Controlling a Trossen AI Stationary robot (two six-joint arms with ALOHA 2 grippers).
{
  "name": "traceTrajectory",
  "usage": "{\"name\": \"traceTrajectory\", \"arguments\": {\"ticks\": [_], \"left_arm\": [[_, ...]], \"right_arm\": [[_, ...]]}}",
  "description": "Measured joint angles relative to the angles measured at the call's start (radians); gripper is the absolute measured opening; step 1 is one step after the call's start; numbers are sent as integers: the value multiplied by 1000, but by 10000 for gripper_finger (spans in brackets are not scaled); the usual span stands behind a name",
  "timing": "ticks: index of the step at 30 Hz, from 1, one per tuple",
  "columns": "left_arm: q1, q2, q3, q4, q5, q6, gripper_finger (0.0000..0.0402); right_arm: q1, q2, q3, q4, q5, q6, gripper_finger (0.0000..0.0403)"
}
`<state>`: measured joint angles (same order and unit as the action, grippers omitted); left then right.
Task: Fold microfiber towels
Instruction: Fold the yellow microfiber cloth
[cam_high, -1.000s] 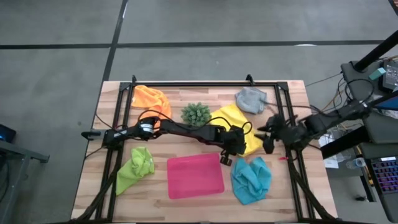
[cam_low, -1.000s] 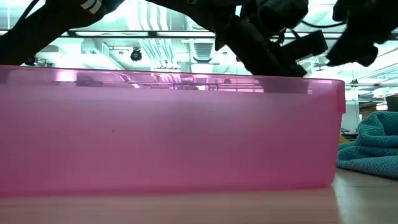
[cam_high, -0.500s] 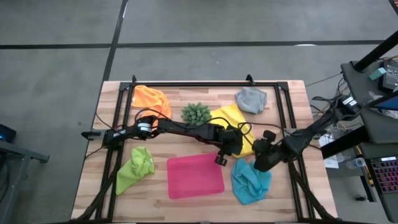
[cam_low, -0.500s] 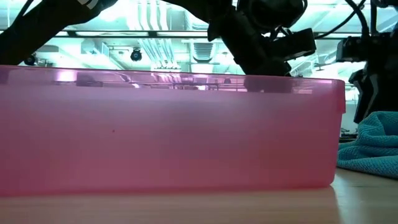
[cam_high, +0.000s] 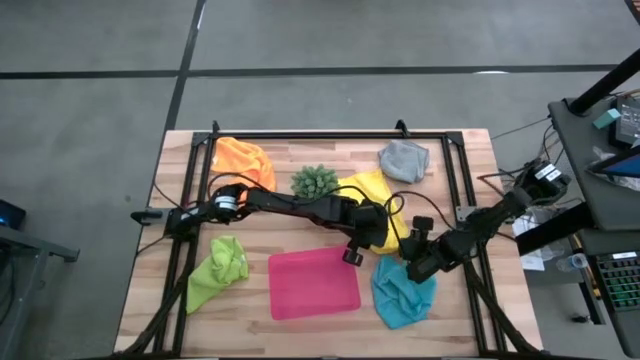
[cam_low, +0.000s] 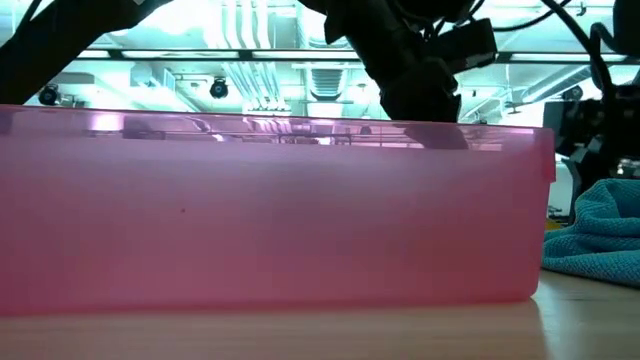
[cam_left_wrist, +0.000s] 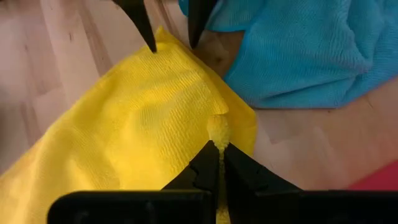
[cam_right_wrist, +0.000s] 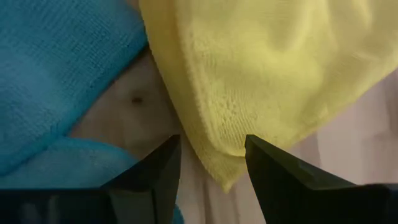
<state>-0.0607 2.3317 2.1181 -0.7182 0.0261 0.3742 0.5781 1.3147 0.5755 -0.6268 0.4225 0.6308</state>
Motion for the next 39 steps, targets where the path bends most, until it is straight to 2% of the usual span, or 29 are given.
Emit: {"name": "traceTrajectory", "arguments": {"ticks": [5, 9, 19, 23, 31, 39], "left_arm": [[0, -9, -2, -6, 0, 0, 0], [-2, -9, -3, -5, 0, 0, 0], [-5, -9, -5, -1, 0, 0, 0], [-6, -9, -5, -9, 0, -1, 0], [-7, -10, -19, -11, 0, -19, 0], [-31, -10, -43, 116, 1, -79, 0]], "right_arm": [[-1, 47, -2, 18, 9, 4, 170], [-3, 78, -13, 43, 23, -1, 150], [-11, 106, -20, 102, 46, -8, 19], [-10, 62, -16, 85, 61, -10, 11], [2, -124, 33, -103, 157, 19, 8], [11, -273, 40, -102, 178, 5, 8]]}}
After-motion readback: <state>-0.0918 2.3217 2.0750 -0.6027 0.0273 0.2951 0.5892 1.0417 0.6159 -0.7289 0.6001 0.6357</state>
